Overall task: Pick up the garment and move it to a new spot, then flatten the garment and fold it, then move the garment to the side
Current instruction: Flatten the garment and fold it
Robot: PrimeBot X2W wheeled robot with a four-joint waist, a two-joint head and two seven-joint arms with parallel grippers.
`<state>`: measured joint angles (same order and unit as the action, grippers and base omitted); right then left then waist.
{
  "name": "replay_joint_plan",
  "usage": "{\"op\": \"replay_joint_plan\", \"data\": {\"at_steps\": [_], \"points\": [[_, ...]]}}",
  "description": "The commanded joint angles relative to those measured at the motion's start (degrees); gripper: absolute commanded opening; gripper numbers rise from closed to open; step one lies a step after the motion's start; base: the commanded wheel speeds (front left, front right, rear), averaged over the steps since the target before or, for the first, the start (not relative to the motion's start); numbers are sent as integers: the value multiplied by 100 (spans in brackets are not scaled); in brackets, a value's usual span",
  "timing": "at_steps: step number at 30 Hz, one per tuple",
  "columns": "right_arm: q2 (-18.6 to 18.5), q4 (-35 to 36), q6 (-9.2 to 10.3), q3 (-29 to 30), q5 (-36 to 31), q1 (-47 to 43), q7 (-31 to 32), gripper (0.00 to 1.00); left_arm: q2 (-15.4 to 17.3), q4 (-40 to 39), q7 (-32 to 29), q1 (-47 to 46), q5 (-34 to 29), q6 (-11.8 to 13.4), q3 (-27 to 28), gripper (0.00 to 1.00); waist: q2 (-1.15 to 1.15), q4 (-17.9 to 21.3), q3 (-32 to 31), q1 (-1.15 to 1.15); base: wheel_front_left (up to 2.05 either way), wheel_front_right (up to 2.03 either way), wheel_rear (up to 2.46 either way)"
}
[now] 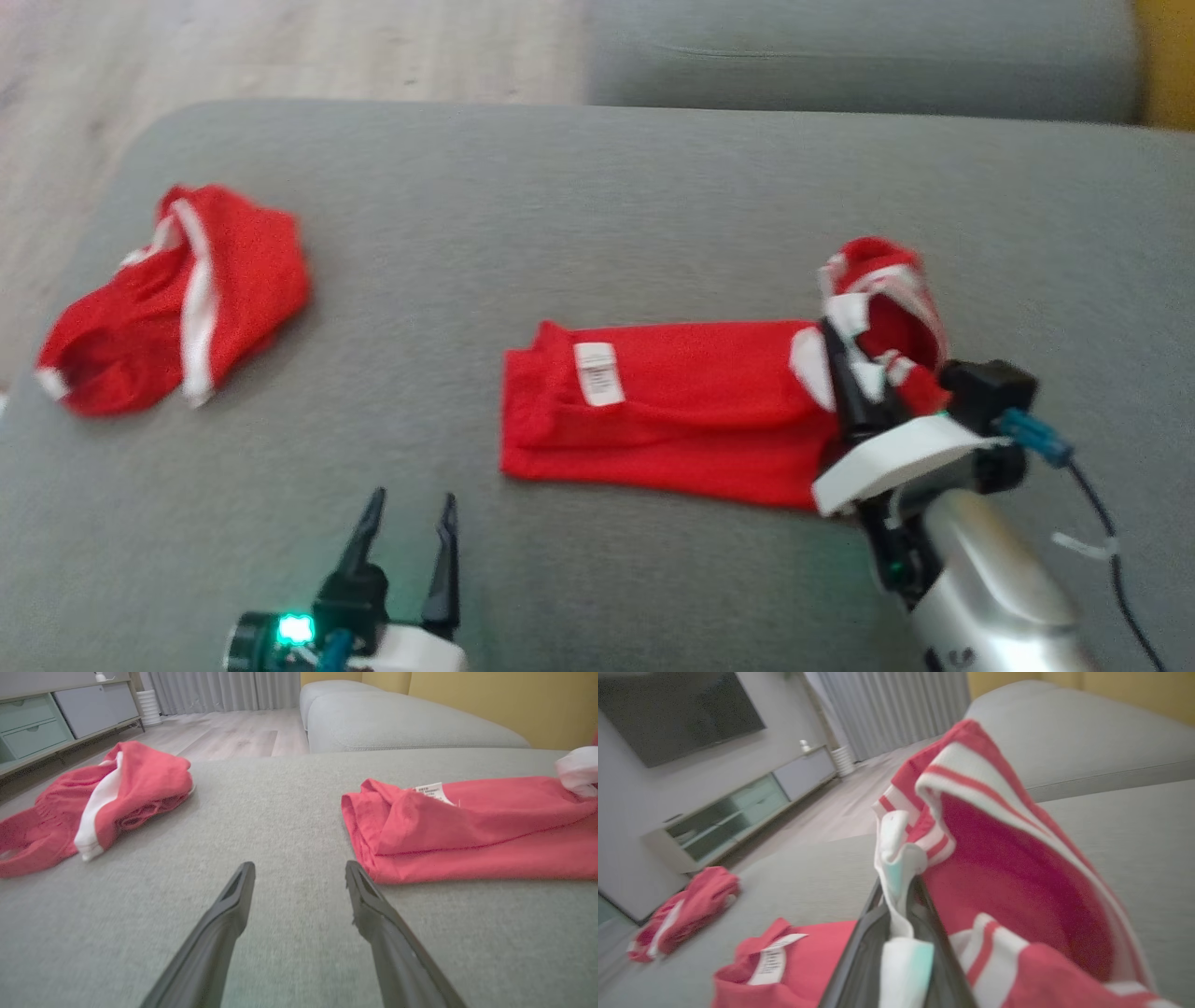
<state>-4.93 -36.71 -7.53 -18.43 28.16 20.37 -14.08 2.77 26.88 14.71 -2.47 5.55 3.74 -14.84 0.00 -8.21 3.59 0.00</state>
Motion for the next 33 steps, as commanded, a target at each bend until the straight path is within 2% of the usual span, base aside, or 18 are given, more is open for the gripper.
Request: {"op": "replay_joint_plan", "data": {"at_steps": [1,5,10,17,18,19,20,25,29,33], "points": [[76,199,4,-158,55,170,-7,0,11,-119,29,-64,-36,-10,122,100,0,-321,-35,0,0,0,0],[136,82,4,-627,358,291,17,0,11,-54,29,-56,-74,-65,-58,100,0,-941,-42,0,0,0,0],[184,-270,4,-840,590,530,-21,0,11,14,29,-39,-65,-108,-235,100,0,-1666,-7,0,0,0,0],[202,-769,4,-1129,922,861,-70,0,10,75,29,-27,10,-140,-486,100,0,-2236,17,0,0,0,0],[203,-829,4,-1211,1002,895,-73,15,10,81,29,-27,27,-131,-501,100,0,-2248,23,0,0,0,0],[203,-886,4,-1276,1083,930,-75,75,10,84,29,-30,43,-123,-512,100,0,-2254,27,0,0,0,0],[203,-912,4,-1334,1158,968,-79,100,10,87,29,-39,57,-114,-523,100,0,-2255,29,0,0,0,0],[204,-776,4,-1204,1142,1030,-89,100,10,32,29,-91,99,-68,-493,100,0,-2013,-24,0,0,0,0],[204,-319,4,-623,776,828,-90,100,10,-78,29,-153,121,-24,-433,100,0,-1586,-45,0,0,0,0],[204,-33,4,100,105,511,-91,100,10,-165,29,-250,129,29,-356,100,0,-1116,-74,0,0,0,0]]}}
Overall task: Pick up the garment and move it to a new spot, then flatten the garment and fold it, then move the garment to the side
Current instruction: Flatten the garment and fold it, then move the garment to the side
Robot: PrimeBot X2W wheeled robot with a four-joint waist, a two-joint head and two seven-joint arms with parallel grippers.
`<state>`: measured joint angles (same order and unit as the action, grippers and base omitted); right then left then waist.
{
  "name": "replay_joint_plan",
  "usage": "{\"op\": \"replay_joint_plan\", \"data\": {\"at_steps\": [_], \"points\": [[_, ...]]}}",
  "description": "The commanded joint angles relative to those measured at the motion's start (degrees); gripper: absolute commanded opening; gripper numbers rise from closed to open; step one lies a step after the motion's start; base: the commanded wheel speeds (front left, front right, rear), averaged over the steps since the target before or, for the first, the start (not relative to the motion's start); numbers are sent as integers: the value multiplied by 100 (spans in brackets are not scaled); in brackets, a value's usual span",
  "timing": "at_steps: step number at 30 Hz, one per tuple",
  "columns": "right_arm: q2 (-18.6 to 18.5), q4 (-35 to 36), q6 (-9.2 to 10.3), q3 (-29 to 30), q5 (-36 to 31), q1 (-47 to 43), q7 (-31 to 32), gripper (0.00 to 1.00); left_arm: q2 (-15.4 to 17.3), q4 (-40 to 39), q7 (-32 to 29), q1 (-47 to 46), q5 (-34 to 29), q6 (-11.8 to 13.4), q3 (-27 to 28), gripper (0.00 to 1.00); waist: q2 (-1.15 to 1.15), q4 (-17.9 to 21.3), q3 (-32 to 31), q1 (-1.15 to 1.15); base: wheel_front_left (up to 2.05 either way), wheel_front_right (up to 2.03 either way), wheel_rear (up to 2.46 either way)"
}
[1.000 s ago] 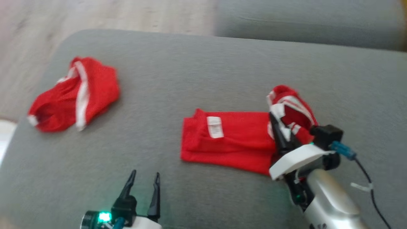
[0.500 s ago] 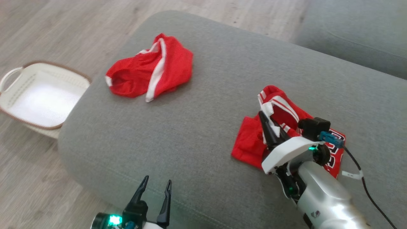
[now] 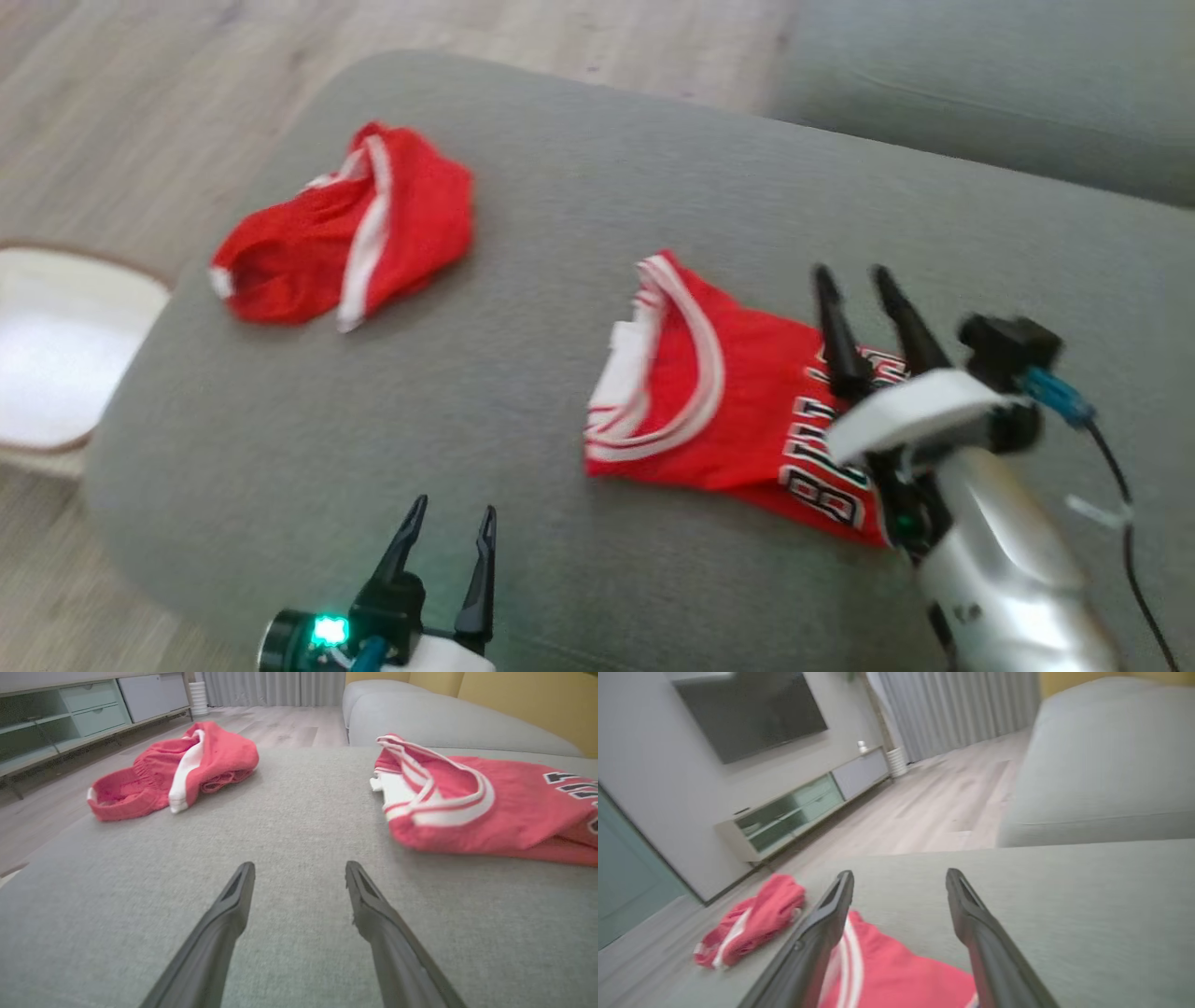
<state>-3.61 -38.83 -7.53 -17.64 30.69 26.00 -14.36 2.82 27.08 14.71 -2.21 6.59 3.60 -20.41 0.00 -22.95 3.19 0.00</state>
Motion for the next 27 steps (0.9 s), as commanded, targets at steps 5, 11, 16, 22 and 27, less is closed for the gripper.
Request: {"op": "replay_joint_plan", "data": {"at_steps": [5,11,16,22,27], "points": [[72,470,4,999,-1034,-556,-63,100,6,-224,29,-400,-45,108,396,100,0,1007,-101,0,0,0,0],[73,564,4,1382,-1524,-942,-63,100,12,-243,29,-355,-130,203,667,100,0,1508,-199,0,0,0,0],[73,578,4,1428,-1817,-1312,-63,100,23,-281,29,-182,-230,269,889,100,0,1870,-288,0,0,0,0],[73,644,4,1392,-1958,-1621,-63,100,26,-338,29,101,-314,285,1049,100,0,2115,-379,0,0,0,0],[73,667,4,1338,-1915,-1761,-63,100,23,-377,29,253,-323,288,1172,100,0,2196,-425,0,0,0,0]]}}
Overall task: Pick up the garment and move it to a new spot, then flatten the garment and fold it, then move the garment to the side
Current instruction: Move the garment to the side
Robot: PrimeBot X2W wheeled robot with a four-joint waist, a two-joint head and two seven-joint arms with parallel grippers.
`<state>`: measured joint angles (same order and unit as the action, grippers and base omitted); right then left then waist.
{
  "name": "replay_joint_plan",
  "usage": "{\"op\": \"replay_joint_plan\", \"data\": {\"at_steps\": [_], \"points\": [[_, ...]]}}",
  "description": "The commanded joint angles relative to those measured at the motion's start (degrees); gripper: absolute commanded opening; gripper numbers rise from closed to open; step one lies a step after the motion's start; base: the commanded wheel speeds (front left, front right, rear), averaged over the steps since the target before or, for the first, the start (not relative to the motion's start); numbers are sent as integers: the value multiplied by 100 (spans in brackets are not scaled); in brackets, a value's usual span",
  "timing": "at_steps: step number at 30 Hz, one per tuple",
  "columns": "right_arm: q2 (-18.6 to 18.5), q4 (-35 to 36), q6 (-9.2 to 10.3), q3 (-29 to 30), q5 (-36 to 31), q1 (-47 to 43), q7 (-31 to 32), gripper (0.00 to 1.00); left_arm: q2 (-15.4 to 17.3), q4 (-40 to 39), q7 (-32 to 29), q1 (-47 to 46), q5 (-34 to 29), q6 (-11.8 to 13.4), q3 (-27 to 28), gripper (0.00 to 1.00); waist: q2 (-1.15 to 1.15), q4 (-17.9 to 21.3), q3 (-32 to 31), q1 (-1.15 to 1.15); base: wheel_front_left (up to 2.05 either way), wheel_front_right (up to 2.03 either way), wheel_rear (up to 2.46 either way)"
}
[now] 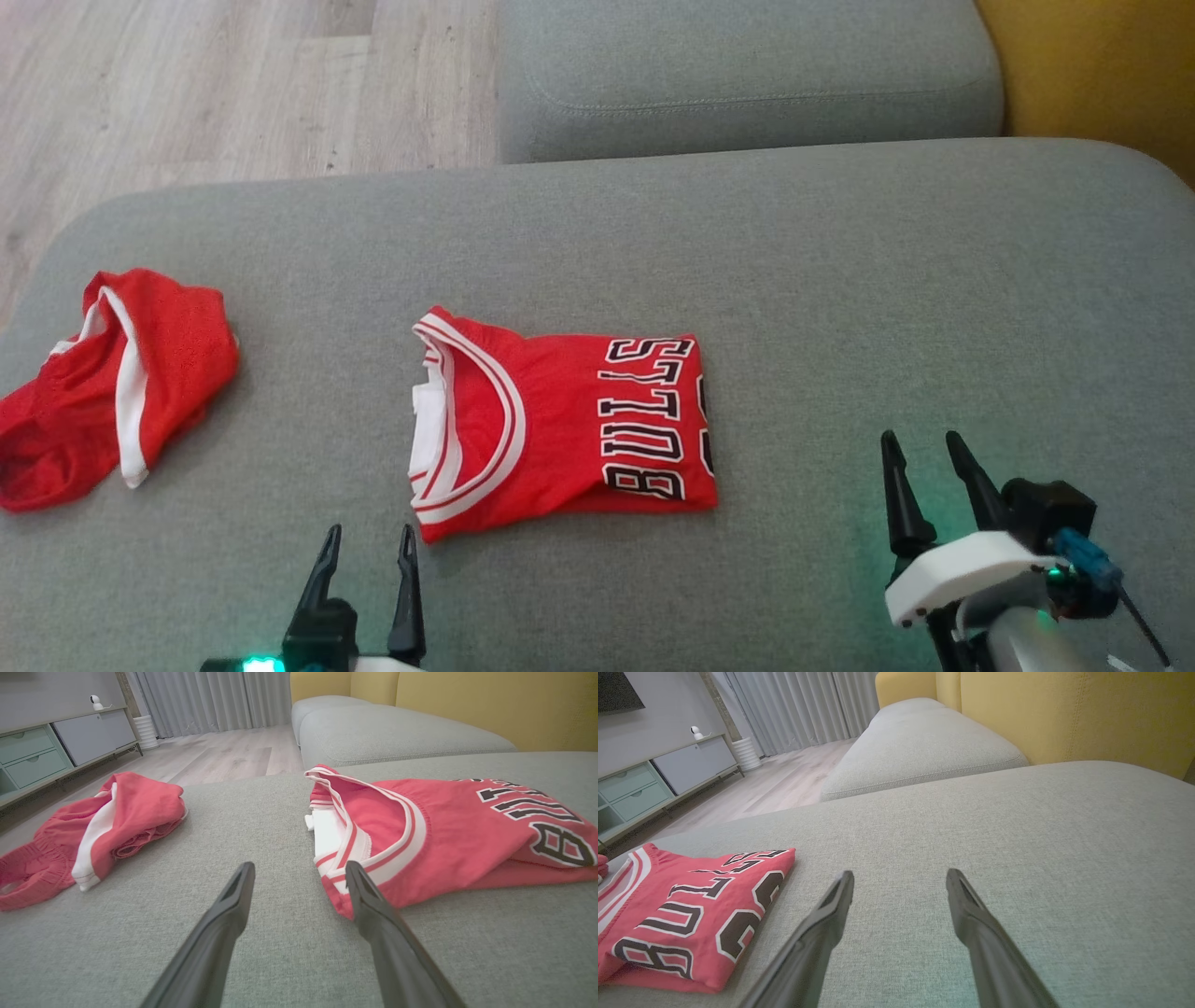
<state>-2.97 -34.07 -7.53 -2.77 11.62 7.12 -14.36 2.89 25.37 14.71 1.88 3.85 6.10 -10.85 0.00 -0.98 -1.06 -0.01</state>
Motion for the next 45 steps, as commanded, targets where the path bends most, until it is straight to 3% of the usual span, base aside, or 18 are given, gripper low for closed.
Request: {"op": "replay_joint_plan", "data": {"at_steps": [1,7,14,23,30,31,32,38,45], "points": [[9,191,4,-159,12,115,-63,100,14,-210,29,-143,-53,34,231,100,0,-2,-2,1,0,0,0],[9,206,4,-367,163,166,-63,100,8,-228,29,-220,-104,-41,185,100,0,-182,104,1,0,0,0],[9,-103,4,-1064,580,821,-63,100,1,-184,29,-450,-108,-192,-133,100,0,-770,551,1,0,0,0],[9,-1741,4,-1478,1037,1685,-59,100,-1,-38,29,-618,6,-263,-457,100,0,-1440,872,1,0,0,0],[9,-2325,4,-2144,1726,1649,64,100,-1,-63,29,-630,49,-228,-475,100,0,-1497,862,1,0,0,0],[9,-2286,4,-2293,1890,1613,64,35,-1,-74,29,-625,57,-223,-466,100,0,-1463,848,1,0,0,0],[9,-2257,4,-2422,1992,1597,51,0,-1,-77,29,-614,61,-225,-461,100,0,-1415,825,1,0,0,0],[9,-2237,4,-2389,2134,1787,-56,0,-1,-118,29,-552,76,-242,-413,100,0,-726,656,1,0,0,0],[9,-1770,4,-1869,1669,1809,-62,0,-1,-212,29,-693,100,-260,-426,100,0,829,639,1,0,0,0]]}}
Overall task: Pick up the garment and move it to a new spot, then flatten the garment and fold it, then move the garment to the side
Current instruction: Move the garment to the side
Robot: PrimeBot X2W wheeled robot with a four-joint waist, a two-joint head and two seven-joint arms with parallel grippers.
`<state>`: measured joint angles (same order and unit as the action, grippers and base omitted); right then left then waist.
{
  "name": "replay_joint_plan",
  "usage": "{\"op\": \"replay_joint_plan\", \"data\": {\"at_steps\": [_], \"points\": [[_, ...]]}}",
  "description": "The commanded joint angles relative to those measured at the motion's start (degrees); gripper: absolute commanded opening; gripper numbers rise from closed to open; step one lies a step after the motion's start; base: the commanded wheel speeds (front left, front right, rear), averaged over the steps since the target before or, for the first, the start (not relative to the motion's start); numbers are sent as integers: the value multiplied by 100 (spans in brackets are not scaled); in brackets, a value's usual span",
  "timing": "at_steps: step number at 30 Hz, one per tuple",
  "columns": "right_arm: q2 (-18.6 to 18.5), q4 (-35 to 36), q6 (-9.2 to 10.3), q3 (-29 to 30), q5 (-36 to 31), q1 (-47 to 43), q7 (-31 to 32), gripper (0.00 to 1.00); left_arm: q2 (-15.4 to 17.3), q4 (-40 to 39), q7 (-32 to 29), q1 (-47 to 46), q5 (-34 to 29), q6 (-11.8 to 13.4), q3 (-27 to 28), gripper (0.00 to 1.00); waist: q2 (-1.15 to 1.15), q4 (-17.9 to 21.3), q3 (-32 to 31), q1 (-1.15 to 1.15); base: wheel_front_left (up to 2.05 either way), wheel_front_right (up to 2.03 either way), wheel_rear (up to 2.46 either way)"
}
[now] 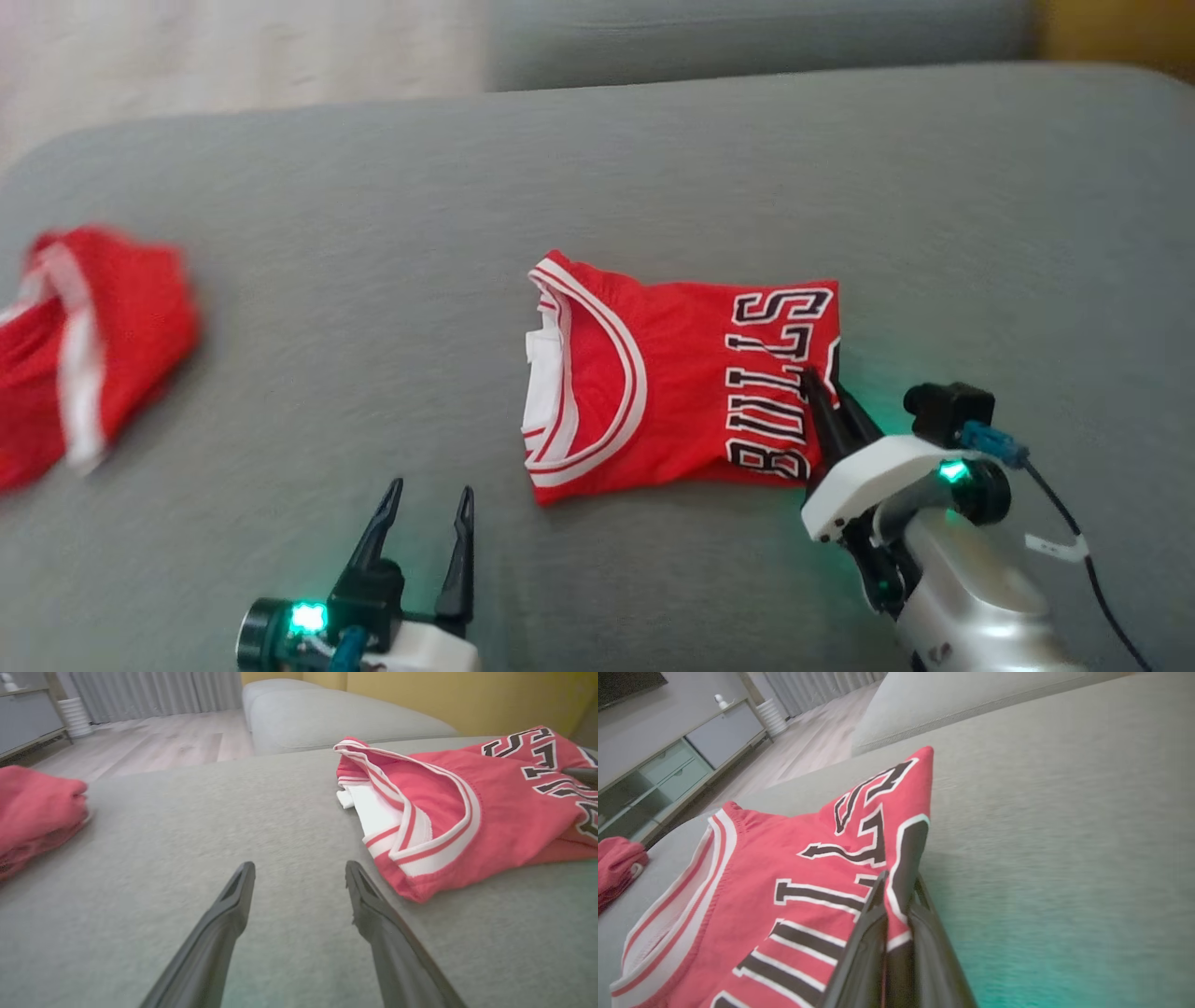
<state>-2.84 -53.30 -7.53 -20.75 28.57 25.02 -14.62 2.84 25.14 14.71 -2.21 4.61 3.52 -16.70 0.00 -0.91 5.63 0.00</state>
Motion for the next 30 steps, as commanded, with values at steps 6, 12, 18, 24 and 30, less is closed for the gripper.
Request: {"op": "replay_joint_plan", "data": {"at_steps": [6,12,18,24,30], "points": [[-4,477,4,5,-139,-74,-37,0,4,-195,29,-545,30,-15,69,100,0,2108,143,0,0,0,0],[-4,680,4,-35,-90,-90,-37,0,4,-176,29,-722,4,-45,37,100,0,2901,378,0,0,0,0],[-4,802,4,77,-149,78,-38,0,4,-99,29,-844,-106,-119,3,100,0,3068,603,0,0,0,0],[-52,698,4,488,-655,663,-38,0,35,-129,29,-905,-215,-181,53,100,0,2770,850,0,0,0,0],[-609,193,4,1017,-1474,1669,-38,0,102,-182,29,-970,-291,-241,86,100,0,2257,1098,0,0,0,0]]}}
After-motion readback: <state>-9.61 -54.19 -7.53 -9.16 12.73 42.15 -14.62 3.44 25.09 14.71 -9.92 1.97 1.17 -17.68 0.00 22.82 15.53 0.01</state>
